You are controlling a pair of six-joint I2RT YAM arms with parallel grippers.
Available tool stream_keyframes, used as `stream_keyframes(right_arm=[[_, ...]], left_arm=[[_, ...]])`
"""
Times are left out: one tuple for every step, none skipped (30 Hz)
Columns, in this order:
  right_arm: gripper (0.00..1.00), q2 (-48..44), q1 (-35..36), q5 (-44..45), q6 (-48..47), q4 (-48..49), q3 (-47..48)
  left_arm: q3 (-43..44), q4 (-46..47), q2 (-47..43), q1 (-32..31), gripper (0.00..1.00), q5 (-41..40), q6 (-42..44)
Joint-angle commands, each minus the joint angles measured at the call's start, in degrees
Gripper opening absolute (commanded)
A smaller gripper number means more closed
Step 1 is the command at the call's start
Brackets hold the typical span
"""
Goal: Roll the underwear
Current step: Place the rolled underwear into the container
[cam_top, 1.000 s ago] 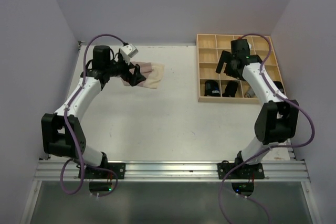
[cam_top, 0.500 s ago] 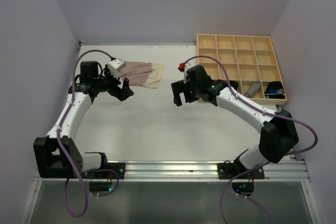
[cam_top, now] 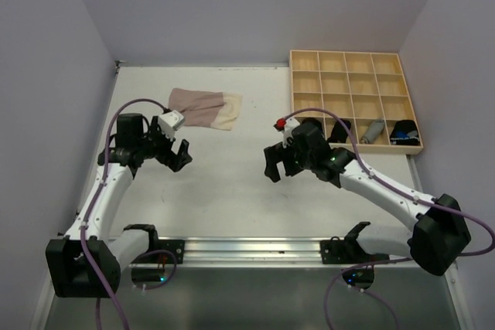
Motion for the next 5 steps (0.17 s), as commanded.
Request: stream_keyframes(right_arm=[[0.99, -0.90, 0.85, -0.24, -0.84, 2.67, -0.38], [0.99, -0.89, 0.86, -0.59, -1.19, 2.50, -0.20], [0.99, -0.81, 1.20, -0.85, -1.63, 2.23, 0.06], [0.99, -0.55, 1.29, -1.20, -2.41, 2.23, 0.15], [0.99, -0.63, 1.29, -1.47, -2.60, 2.23, 0.33]], left_arm=[[-0.30, -0.08, 0.04, 0.27, 1.00, 0.25, 2.28], [-0.21, -0.26, 0.04, 0.27, 1.00, 1.21, 2.72], [-0.47, 0.35, 0.04, 0.27, 1.00, 1.13, 2.81], [-0.65, 1.05, -0.04, 0.27, 1.00, 0.79, 1.86], [-0.74, 1.84, 0.04, 0.27, 1.00, 0.61, 1.50]])
